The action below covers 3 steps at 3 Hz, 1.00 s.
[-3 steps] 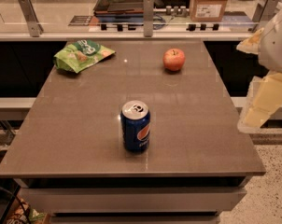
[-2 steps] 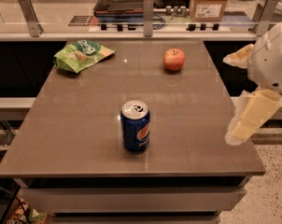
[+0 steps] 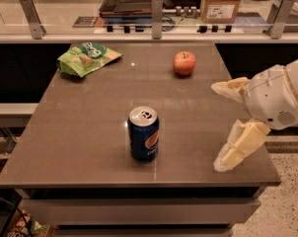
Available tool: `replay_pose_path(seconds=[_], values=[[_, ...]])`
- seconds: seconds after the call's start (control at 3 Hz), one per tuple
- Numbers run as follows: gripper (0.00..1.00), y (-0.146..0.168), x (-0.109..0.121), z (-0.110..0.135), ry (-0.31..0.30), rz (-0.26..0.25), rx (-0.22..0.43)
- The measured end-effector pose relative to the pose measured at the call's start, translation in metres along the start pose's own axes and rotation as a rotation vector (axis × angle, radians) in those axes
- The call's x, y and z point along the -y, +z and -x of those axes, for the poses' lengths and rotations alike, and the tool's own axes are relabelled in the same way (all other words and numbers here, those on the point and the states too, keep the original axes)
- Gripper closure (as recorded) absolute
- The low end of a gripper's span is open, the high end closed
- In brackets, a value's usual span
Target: Move pepsi can near green rice chip bag
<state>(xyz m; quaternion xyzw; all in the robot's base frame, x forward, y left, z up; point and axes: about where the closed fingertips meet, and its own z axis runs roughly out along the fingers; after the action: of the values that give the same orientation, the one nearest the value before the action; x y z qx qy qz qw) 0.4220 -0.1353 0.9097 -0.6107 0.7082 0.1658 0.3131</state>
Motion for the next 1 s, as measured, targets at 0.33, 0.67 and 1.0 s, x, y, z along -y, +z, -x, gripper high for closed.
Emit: replay_pose_path(seconds=[0.33, 0.67, 1.0], values=[[0.0, 0.027, -0.001, 0.008, -0.019, 0.037, 0.207], [0.0, 0.043, 0.002, 0.025, -0.052, 0.063, 0.381], [0.0, 0.059, 0.003, 0.045, -0.059, 0.124, 0.498]])
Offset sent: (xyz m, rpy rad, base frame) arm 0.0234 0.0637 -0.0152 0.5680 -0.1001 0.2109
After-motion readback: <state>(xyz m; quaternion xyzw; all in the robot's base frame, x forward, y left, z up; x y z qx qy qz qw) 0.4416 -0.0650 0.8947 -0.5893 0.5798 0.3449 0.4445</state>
